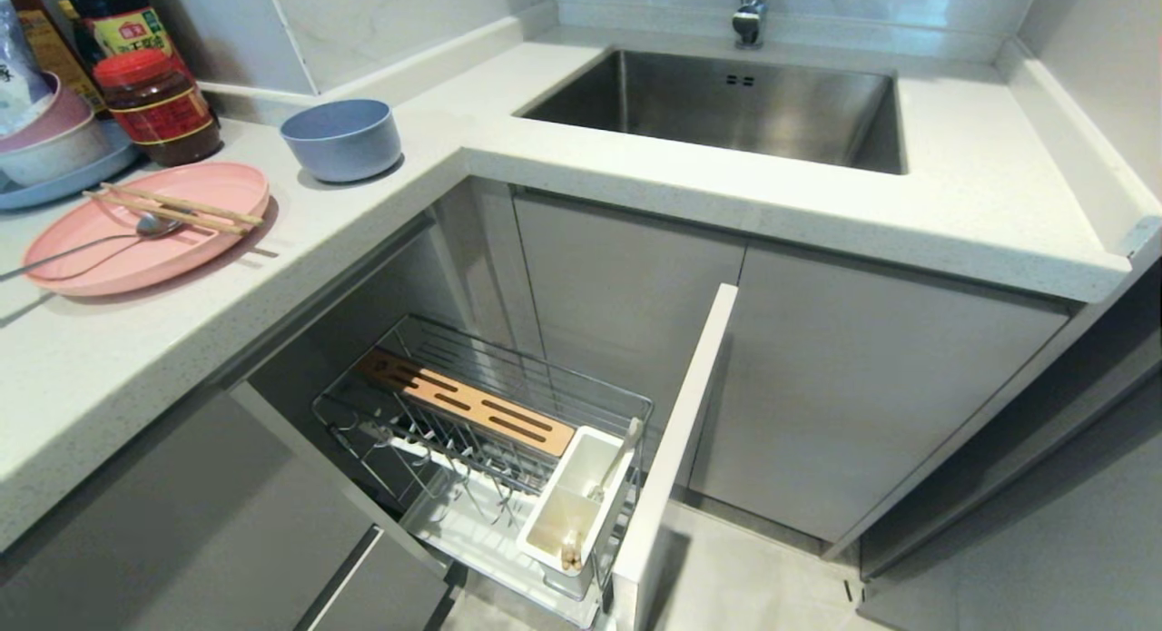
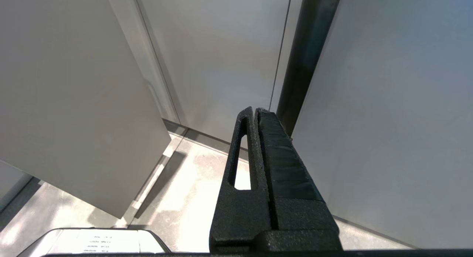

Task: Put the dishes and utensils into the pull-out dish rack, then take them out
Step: Pick up the chopsticks and place it in the cupboard

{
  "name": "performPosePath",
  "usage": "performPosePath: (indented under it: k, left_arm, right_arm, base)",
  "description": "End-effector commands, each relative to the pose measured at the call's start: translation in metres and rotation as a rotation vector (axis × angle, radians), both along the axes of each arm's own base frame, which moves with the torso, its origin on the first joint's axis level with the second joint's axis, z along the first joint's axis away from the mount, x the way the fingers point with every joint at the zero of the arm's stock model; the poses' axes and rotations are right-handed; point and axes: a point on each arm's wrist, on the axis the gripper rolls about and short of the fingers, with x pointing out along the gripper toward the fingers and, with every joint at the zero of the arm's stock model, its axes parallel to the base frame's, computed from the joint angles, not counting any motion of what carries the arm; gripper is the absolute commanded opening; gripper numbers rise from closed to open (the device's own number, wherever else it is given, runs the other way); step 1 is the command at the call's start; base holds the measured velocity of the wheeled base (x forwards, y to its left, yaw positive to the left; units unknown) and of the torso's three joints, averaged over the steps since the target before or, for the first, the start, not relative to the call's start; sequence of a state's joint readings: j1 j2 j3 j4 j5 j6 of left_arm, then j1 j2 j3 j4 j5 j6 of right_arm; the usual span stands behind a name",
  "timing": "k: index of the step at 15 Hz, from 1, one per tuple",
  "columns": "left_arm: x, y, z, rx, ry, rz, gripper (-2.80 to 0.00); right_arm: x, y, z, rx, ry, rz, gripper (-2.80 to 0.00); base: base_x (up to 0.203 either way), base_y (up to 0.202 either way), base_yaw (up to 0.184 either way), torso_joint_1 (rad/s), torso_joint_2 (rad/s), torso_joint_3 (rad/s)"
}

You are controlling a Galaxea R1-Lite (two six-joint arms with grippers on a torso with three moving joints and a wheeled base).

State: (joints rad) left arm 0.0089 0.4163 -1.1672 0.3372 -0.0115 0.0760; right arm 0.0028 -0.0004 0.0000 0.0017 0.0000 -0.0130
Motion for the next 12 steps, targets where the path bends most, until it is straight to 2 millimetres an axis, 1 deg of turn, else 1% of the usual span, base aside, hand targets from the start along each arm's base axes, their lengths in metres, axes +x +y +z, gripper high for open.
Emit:
performPosePath:
  k: [1,3,5,8,10,12]
  left_arm:
    - [0.046,0.000,0.048,-0.004,0.063,0.001,-2.80]
    - [0.081,0.001,0.067,-0.076,0.119,-0.025,-2.80]
    - [0.117,0.001,0.076,-0.169,0.186,-0.063,-2.80]
    - [0.178,0.001,0.079,-0.284,0.301,-0.061,-2.80]
    - [0.214,0.001,0.079,-0.380,0.356,-0.022,-2.80]
    - [0.242,0.001,0.078,-0.449,0.436,0.050,-2.80]
  right_arm:
    - [0.000,0.000,0.000,-0.001,0.000,0.000,-2.80]
    - [0.000,0.000,0.000,-0.001,0.000,0.000,-2.80]
    - [0.000,0.000,0.000,-0.001,0.000,0.000,-2.80]
    - [0.000,0.000,0.000,-0.001,0.000,0.000,-2.80]
    - [0.000,0.000,0.000,-0.001,0.000,0.000,-2.80]
    - [0.000,0.000,0.000,-0.001,0.000,0.000,-2.80]
  base:
    - [0.000,0.000,0.000,0.000,0.00,0.000]
    - [0.000,0.000,0.000,0.000,0.00,0.000]
    - [0.000,0.000,0.000,0.000,0.00,0.000]
    - [0.000,0.000,0.000,0.000,0.00,0.000]
    - [0.000,0.000,0.000,0.000,0.00,0.000]
    - [0.000,0.000,0.000,0.000,0.00,0.000]
